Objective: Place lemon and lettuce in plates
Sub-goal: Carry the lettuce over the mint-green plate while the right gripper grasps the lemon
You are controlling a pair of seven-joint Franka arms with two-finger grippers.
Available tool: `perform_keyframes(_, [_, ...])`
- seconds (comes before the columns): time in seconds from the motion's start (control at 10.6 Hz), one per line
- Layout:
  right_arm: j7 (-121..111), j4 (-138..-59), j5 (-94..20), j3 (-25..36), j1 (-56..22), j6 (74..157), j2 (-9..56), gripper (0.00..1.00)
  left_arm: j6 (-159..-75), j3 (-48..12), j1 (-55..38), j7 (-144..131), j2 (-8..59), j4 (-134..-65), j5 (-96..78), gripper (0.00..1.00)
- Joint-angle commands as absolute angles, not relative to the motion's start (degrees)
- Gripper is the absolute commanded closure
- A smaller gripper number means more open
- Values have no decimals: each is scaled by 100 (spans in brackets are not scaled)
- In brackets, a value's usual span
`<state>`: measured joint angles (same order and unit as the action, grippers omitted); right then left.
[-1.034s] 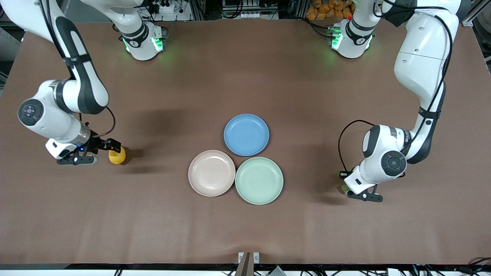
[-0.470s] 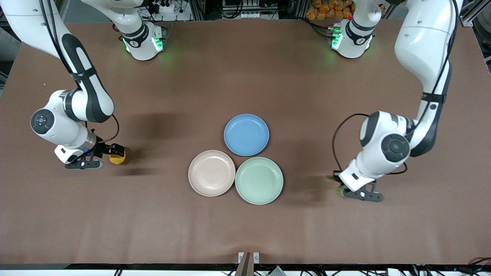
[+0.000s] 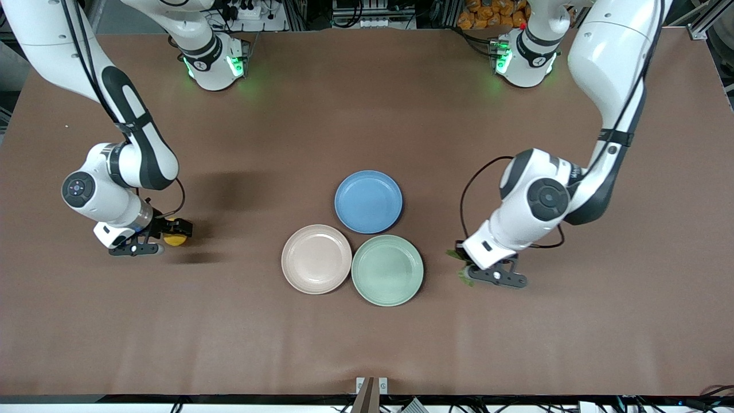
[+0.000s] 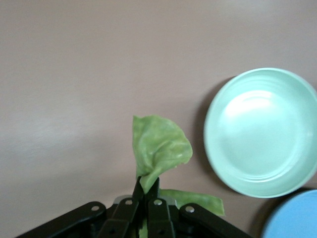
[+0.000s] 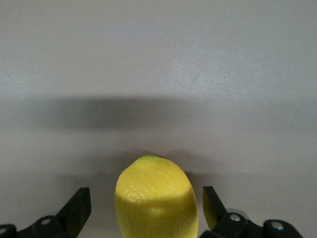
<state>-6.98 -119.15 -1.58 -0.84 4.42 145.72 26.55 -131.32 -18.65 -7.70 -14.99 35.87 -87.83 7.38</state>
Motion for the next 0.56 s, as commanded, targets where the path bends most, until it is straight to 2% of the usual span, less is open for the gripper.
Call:
perform_keyframes(0.0, [-966, -11926, -246, -149, 545, 14783, 2838, 0, -13971, -1925, -975, -1705, 3813, -8780, 545, 100])
perform_keyframes(0.47, [-1099, -12032, -246, -141, 571, 14968, 2892, 0, -15703, -1855, -1764, -2863, 4612, -8789, 554, 100])
